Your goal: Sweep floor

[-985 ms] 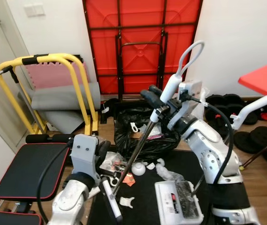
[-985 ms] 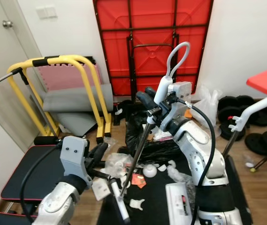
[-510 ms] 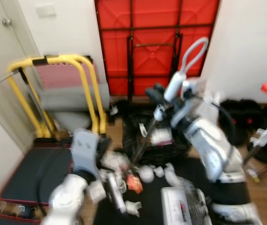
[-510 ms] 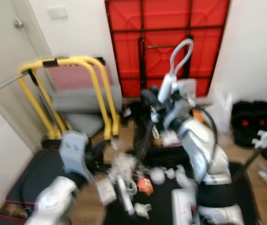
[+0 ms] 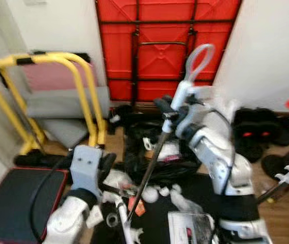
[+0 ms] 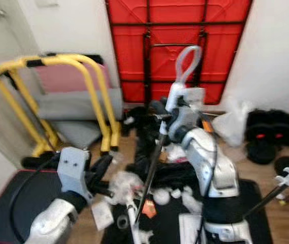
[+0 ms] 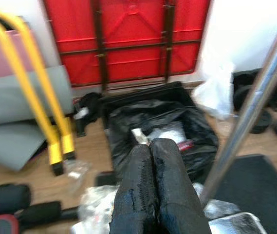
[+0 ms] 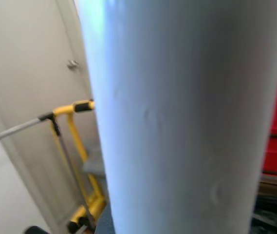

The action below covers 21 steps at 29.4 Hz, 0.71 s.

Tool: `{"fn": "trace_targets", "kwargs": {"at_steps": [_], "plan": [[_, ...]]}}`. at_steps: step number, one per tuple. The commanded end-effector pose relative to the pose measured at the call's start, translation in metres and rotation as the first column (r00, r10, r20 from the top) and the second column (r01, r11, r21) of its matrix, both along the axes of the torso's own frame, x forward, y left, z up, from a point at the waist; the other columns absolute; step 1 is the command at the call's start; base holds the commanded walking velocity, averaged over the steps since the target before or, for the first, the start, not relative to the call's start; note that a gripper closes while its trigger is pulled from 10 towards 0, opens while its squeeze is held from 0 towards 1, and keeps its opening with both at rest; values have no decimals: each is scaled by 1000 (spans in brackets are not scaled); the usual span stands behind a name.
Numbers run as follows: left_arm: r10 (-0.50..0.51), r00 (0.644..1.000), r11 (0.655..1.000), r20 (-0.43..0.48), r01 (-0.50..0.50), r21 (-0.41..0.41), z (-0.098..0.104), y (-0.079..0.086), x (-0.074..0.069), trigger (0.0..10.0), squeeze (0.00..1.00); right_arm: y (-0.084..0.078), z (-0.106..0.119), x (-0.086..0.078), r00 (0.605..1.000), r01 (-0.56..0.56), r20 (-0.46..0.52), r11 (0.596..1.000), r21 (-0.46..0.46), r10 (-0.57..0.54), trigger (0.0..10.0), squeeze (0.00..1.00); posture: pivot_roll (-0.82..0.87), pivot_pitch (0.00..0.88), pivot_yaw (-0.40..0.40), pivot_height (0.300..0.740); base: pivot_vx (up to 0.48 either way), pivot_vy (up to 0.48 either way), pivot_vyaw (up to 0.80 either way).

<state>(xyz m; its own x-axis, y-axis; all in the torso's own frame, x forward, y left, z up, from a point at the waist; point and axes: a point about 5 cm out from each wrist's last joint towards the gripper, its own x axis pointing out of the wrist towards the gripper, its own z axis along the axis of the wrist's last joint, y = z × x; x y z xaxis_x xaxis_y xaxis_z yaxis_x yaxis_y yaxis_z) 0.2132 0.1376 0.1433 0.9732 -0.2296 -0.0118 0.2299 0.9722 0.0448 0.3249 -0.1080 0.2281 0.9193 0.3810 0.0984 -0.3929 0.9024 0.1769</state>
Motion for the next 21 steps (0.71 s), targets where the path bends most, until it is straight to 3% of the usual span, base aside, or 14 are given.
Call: {"fn": "trace_targets", "kwargs": {"at_steps": [1, 4, 7, 10, 14, 16, 17, 18, 20, 21], "plan": [[-10, 1000, 1000, -11, 10, -7, 0, 0, -3, 10000, 0, 0, 25, -2, 990, 42, 132, 999, 4, -43, 10000, 0, -74, 99, -9, 740, 0, 0, 0], [-24, 1000, 1000, -20, 24, -6, 1, -1, -6, 10000, 0, 0, 50, -2, 941, 113, 324, 993, -31, -97, 10000, 0, -74, 113, -8, 740, 0, 0, 0], [-27, 999, 1000, -21, 26, -6, 1, -1, -7, 10000, 0, 0, 53, -2, 932, 125, 347, 992, -34, -106, 10000, 0, -74, 113, -8, 740, 0, 0, 0], [-32, 999, 999, -24, 32, -8, 2, -2, -9, 10000, 0, 4, 56, 0, 938, 69, 340, 998, -4, -63, 10000, 0, -76, 121, -12, 740, 0, 0, 0], [-54, 998, 998, -32, 53, -14, 3, -6, -14, 10000, 0, 8, 38, 6, 981, 14, 195, 1000, 8, -16, 10000, 0, -74, 136, -16, 740, 0, 0, 0], [-54, 998, 998, -32, 53, -14, 3, -6, -14, 10000, 0, 8, 38, 6, 981, 14, 195, 1000, 8, -16, 10000, 0, -74, 136, -16, 740, 0, 0, 0], [-66, 997, 998, -33, 66, -17, 4, -7, -16, 10000, 0, 9, 32, 6, 988, 12, 151, 998, 65, -22, 10000, 0, -72, 151, -19, 740, 0, 0, 0], [-66, 997, 998, -33, 66, -17, 4, -7, -16, 10000, 0, 9, 32, 6, 988, 12, 151, 998, 65, -22, 10000, 0, -72, 151, -19, 740, 0, 0, 0], [-113, 993, 993, -42, 112, -30, 5, -12, -22, 10000, 0, 8, 28, 5, 992, 47, 106, 981, 189, -68, 10000, 0, -72, 166, -17, 740, 0, 0, 0], [-113, 993, 993, -42, 112, -30, 5, -12, -22, 10000, 0, 8, 28, 5, 992, 47, 106, 981, 189, -68, 10000, 0, -72, 166, -17, 740, 0, 0, 0]]}}
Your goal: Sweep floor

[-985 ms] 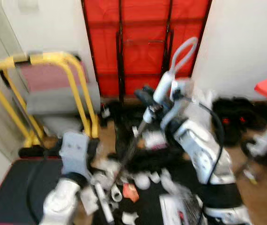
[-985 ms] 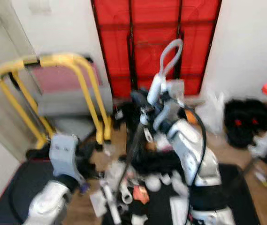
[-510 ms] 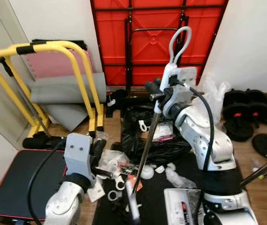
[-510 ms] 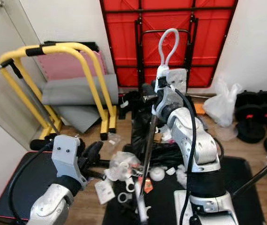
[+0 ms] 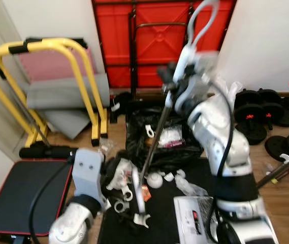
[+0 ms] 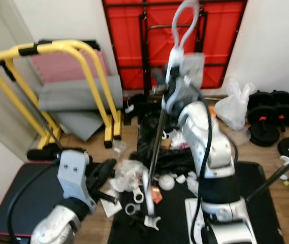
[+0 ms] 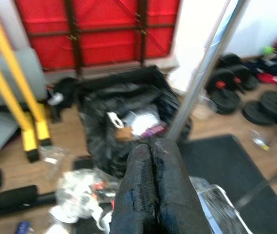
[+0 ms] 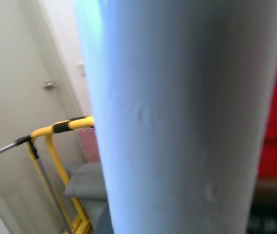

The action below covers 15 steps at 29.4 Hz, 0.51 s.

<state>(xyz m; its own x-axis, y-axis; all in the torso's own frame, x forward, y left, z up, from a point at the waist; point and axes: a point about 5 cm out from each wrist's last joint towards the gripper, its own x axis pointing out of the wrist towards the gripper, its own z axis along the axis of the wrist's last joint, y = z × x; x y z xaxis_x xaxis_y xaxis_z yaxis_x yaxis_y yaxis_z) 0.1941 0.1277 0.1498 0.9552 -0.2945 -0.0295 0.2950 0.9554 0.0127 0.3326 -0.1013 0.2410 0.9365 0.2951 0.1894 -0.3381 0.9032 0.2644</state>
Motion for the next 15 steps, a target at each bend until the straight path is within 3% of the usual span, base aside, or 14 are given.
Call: {"fn": "trace_targets", "kwargs": {"at_steps": [1, 15], "plan": [[-121, 992, 993, -31, 120, -11, -1, -9, -10, 10000, 0, 0, 11, -5, 999, 7, 44, 996, 88, -10, 10000, 0, -73, 180, -16, 740, 0, 0, 0], [-253, 966, 967, -59, 251, -36, 3, -20, -25, 10000, 0, -4, 8, -8, 998, 55, 19, 991, 125, -58, 10000, 0, -69, 237, 1, 740, 0, 0, 0]]}}
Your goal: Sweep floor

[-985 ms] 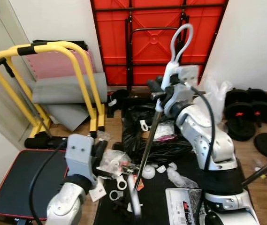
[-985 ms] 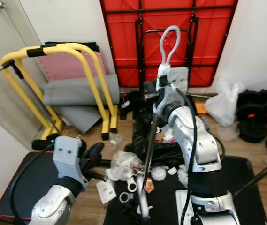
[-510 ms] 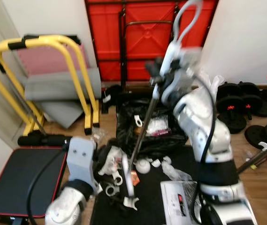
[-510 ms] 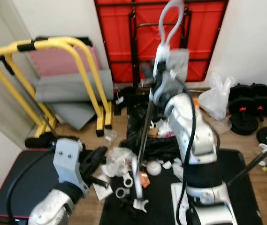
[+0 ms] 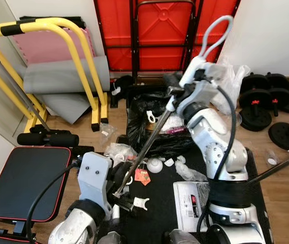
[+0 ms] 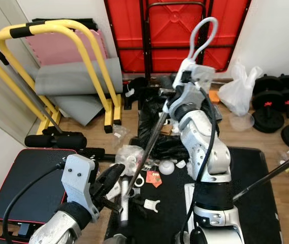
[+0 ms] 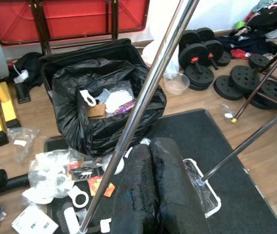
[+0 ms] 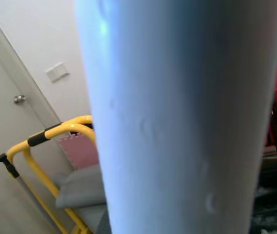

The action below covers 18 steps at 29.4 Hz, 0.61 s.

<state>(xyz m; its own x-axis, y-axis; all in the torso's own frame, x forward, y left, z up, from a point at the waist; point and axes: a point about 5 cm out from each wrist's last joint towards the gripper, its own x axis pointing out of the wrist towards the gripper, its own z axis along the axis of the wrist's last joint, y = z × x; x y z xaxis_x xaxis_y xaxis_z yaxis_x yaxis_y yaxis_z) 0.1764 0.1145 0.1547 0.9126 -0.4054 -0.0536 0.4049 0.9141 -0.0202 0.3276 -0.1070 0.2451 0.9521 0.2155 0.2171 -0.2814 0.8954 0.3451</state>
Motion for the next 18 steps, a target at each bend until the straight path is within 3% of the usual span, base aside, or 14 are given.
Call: {"fn": "trace_targets", "kwargs": {"at_steps": [1, 13, 18], "plan": [[-148, 989, 989, -32, 147, -14, -1, -7, -9, 10000, 0, -1, 4, -2, 1000, 10, 16, 999, 40, -11, 10000, 0, -70, 243, 4, 740, 0, 0, 0], [-171, 984, 985, -43, 170, -33, 1, -9, -12, 10000, 0, -7, 4, 3, 998, 52, 14, 997, 53, -53, 10000, 0, -76, 260, 6, 740, 0, 0, 0], [-173, 984, 984, -42, 172, -39, 2, -10, -11, 10000, 0, -8, -10, 11, 996, 82, -25, 997, 8, -82, 10000, 0, -73, 263, 6, 740, 0, 0, 0]]}}
